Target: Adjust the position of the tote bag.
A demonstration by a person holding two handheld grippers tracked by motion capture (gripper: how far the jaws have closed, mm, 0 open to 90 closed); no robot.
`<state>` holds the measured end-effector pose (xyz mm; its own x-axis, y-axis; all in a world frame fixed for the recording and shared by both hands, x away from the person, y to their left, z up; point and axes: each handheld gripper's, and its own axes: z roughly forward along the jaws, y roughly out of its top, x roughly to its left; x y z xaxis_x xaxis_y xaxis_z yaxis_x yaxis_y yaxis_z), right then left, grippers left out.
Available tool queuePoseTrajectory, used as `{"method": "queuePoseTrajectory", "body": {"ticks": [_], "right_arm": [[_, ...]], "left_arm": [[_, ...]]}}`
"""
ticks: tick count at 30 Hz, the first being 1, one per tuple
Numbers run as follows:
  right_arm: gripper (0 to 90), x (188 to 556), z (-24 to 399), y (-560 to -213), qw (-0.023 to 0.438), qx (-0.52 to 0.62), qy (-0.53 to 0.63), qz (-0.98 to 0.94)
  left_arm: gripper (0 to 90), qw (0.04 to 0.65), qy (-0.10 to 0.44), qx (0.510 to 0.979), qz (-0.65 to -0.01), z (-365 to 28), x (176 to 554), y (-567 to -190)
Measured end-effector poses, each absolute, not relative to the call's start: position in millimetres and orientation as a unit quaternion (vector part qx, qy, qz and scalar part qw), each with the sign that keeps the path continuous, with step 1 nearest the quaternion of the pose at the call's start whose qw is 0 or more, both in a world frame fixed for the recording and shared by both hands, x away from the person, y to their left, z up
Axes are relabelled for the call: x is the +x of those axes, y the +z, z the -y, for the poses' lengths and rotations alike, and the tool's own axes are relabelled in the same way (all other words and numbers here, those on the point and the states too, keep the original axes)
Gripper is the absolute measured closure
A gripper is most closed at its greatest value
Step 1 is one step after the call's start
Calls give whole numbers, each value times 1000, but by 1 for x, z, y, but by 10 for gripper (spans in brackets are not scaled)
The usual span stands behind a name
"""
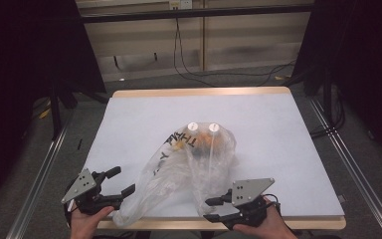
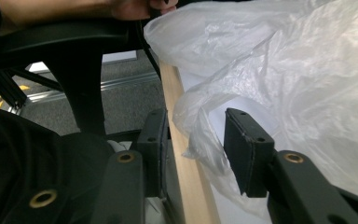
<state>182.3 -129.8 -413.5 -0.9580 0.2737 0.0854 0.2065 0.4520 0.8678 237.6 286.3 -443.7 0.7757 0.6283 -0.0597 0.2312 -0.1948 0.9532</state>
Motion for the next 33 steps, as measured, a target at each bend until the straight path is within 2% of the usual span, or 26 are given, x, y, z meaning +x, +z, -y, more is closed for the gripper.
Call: {"method": "queuePoseTrajectory", "body": {"ticks": [6,11,15,16,18,21,25,33], "right_arm": [[575,188,126,-428,29,146,497,-855],[612,190,125,-436,28,150,482,-863],[662,193,125,-440,31,157,475,-866],[700,195,125,-441,31,158,473,-866],[710,197,125,-442,31,161,470,-867],[815,200,125,-445,15,164,474,-865],[881,202,123,-446,9,164,470,-867],[892,205,136,-428,18,169,509,-843]], "left_arm": [[188,564,179,753,-289,-290,239,-444],[185,566,180,749,-292,-291,239,-444],[184,564,174,753,-290,-291,240,-444],[185,564,173,754,-290,-291,240,-445],[184,565,169,753,-292,-292,241,-445],[184,566,166,750,-299,-295,243,-446],[179,563,169,751,-301,-294,243,-446],[173,568,170,744,-308,-295,244,-447]]}}
